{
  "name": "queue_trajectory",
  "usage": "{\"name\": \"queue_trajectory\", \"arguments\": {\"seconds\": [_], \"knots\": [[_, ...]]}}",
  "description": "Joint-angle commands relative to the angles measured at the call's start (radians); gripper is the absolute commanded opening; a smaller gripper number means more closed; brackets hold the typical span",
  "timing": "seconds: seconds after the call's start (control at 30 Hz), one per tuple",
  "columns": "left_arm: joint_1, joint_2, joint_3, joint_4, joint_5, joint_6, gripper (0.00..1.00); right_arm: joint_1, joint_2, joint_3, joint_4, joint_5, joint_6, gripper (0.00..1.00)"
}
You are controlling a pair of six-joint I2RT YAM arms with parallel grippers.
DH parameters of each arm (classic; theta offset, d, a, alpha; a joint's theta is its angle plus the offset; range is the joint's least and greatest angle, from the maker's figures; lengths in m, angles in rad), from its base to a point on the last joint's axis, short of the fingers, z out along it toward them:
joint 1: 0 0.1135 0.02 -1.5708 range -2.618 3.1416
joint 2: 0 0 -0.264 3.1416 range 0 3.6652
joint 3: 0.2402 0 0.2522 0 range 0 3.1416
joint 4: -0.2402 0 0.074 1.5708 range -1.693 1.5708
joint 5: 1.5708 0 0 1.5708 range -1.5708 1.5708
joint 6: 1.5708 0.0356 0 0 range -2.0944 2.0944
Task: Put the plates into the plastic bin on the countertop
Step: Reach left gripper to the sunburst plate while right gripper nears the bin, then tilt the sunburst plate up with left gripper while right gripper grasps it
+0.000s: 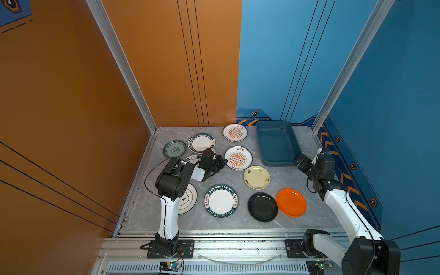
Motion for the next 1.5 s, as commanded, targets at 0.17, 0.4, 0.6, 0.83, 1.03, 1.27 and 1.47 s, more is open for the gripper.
{"name": "queue_trajectory", "arguments": {"seconds": [0.17,0.4,0.6,0.83,1.03,1.27,1.47], "knots": [[0.016,-0.039,-0.056,-0.075,0.003,0.045,0.0,0.026,-0.032,0.019,-0.057,-0.038,-0.021,1.0],[0.036,-0.215,-0.027,-0.272,-0.009,0.136,0.0,0.105,0.011,0.078,-0.097,-0.139,-0.066,0.99],[0.055,-0.372,0.025,-0.475,-0.028,0.232,0.0,0.23,0.112,0.137,-0.049,-0.221,-0.063,0.99],[0.057,-0.509,0.053,-0.526,0.05,0.224,0.0,0.325,0.328,0.213,0.151,-0.44,0.062,0.96],[0.057,-0.586,0.053,-0.603,0.062,0.242,0.0,0.379,0.418,0.224,0.334,-0.524,0.119,0.92],[0.034,-0.598,0.045,-0.583,0.087,0.217,0.0,0.438,0.478,0.23,0.461,-0.548,0.163,0.91],[0.015,-0.609,0.047,-0.568,0.089,0.204,0.0,0.465,0.549,0.29,0.447,-0.54,0.174,0.85]]}}
